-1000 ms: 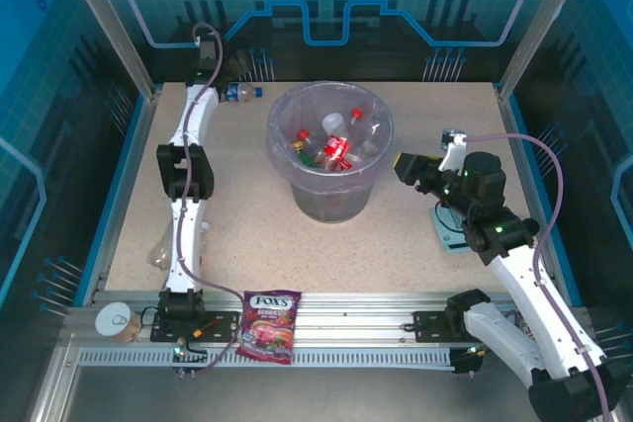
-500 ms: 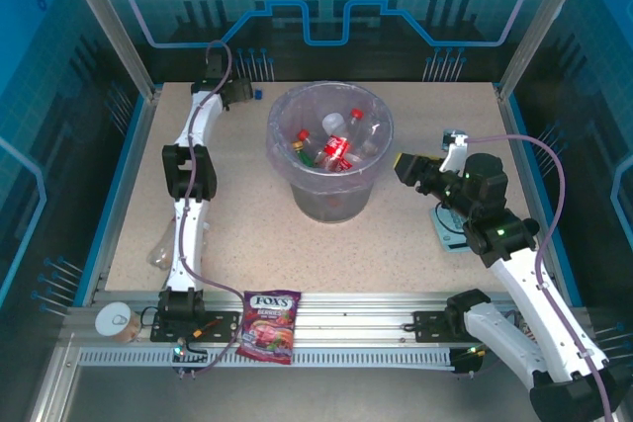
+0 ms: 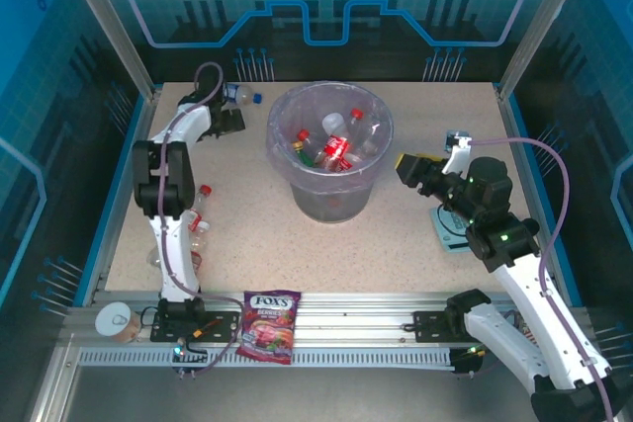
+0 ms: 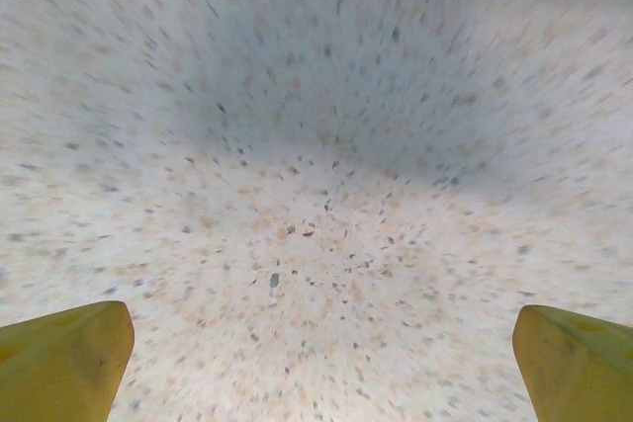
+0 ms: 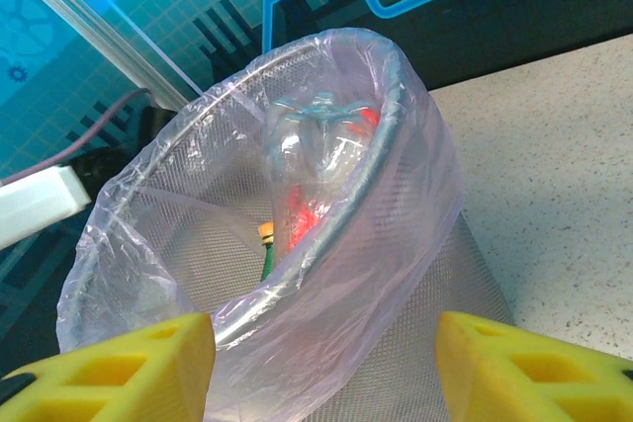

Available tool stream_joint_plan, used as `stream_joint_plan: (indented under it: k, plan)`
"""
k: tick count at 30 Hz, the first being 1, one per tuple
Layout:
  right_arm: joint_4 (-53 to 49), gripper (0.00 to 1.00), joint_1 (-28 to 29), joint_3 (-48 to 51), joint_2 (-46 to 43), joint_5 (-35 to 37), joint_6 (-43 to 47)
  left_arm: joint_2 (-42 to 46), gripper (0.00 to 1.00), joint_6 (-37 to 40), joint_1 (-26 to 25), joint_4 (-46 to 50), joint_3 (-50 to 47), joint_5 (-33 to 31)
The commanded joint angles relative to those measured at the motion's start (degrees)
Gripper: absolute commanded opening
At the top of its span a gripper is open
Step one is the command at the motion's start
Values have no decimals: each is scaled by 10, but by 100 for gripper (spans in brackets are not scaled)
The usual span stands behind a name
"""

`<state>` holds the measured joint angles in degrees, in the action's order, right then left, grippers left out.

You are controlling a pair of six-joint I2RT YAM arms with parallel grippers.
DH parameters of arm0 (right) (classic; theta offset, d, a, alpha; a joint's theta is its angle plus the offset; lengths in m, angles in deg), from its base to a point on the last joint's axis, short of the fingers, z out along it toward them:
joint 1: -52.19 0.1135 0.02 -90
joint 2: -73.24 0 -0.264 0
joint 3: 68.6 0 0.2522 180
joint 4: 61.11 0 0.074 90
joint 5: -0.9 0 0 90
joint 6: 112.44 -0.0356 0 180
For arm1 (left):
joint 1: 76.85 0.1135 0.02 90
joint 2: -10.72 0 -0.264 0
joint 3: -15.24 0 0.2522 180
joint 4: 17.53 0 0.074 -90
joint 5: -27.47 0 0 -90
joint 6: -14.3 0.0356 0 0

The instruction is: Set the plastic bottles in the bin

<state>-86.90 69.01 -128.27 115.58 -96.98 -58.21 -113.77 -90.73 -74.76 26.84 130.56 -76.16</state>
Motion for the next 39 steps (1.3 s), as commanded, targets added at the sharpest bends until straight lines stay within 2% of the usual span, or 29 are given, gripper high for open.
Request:
stream_joint_plan:
  k: [1,6,9,13,18,25,26,32,39]
  plan:
    - [-11,62,3,-13,-6,12,17,54,99,-59,0,-72,-12,-15]
    - [-10,62,2,-11,-10,12,15,46,99,-90,1,-128,1,-23]
    - [-14,62,2,-13,-10,12,13,-10,99,-69,1,-148,75,-20]
    - [-15,62,3,-13,-10,12,4,-92,99,-18,0,-193,180,42]
    - [-12,62,4,-12,-6,18,-7,-153,99,-9,0,-258,241,130]
    - [5,62,12,-16,12,13,-18,-340,99,-14,-4,-20,559,105]
    - [5,62,14,-17,14,14,-19,-353,98,-11,-4,-1,576,98]
    - [7,62,20,-20,20,20,-16,-341,98,39,-4,24,530,48]
    - [15,62,25,-20,21,20,-19,-332,97,75,-3,81,524,33]
